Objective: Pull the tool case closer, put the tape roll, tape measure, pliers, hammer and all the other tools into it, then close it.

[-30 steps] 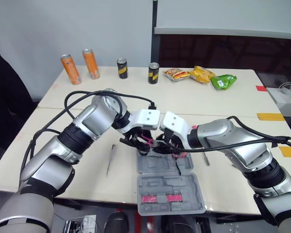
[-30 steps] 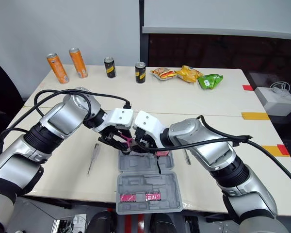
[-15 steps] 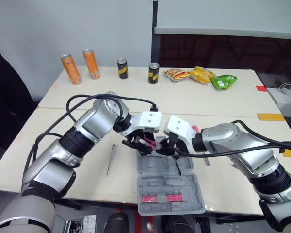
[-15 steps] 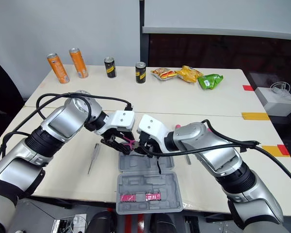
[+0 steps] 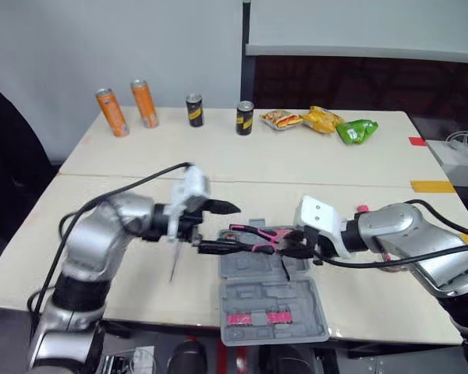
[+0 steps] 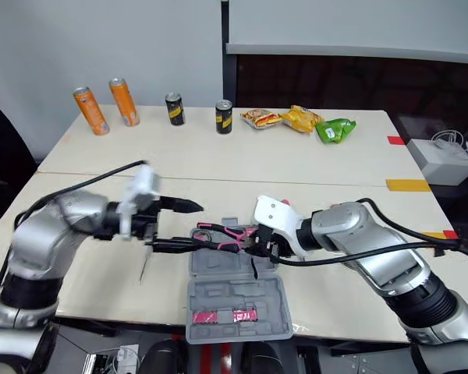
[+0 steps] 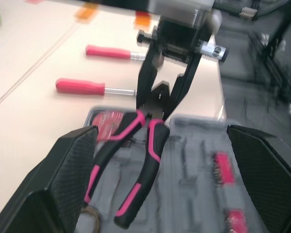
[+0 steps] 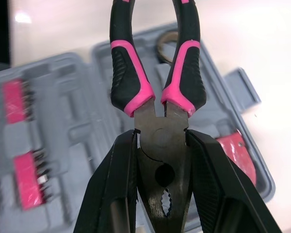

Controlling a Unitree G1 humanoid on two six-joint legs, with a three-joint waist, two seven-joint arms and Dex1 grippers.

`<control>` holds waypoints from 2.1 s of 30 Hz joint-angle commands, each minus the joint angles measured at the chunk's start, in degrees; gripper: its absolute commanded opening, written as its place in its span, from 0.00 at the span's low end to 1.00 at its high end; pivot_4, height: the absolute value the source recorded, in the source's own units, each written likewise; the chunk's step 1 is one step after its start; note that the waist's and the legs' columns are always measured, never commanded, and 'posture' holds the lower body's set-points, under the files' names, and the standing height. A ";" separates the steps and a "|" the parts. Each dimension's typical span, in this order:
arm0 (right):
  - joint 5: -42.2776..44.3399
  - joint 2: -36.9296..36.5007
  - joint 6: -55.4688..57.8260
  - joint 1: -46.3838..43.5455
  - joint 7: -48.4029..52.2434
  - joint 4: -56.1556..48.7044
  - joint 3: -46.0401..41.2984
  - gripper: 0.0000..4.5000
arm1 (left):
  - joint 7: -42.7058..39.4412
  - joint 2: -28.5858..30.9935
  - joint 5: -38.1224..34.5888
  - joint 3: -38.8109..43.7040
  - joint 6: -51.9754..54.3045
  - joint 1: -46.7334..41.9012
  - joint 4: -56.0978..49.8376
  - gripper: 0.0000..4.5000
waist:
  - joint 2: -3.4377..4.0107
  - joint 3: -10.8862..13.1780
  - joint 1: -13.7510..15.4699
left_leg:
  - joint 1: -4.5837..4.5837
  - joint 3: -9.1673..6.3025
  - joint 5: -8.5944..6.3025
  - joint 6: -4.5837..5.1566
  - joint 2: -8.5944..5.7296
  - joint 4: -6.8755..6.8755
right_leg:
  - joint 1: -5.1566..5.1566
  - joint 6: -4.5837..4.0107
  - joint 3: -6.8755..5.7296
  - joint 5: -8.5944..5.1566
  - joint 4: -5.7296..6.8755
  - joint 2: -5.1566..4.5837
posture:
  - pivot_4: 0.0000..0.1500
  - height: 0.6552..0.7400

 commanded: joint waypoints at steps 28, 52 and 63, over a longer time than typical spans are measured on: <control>-24.12 9.04 -21.75 -11.87 15.76 21.98 10.38 0.21 | -6.02 11.36 -17.83 24.68 -17.57 31.03 -1.00 1.00 | -0.09 0.02 -0.54 | 0.34 0.12 0.00 0.46 0.05 0.03 | -0.02 -0.19 0.10 0.11 0.01 0.02 | 1.00 1.00; -33.53 21.14 -18.36 -13.97 18.41 27.45 17.32 0.32 | -6.43 14.39 -15.75 21.79 -20.42 30.41 3.90 1.00 | -0.16 -0.02 -1.47 | 0.53 0.13 -0.12 0.21 0.14 0.29 | -0.03 -0.23 0.23 0.11 0.47 0.08 | 1.00 1.00; -21.77 23.65 -27.06 -8.15 15.85 29.13 4.16 0.58 | -9.19 13.51 -14.58 21.12 -25.01 32.11 7.74 1.00 | -0.20 -0.03 -1.37 | 0.56 0.17 -0.12 0.22 0.14 0.29 | -0.02 -0.23 0.29 0.12 0.45 0.08 | 1.00 1.00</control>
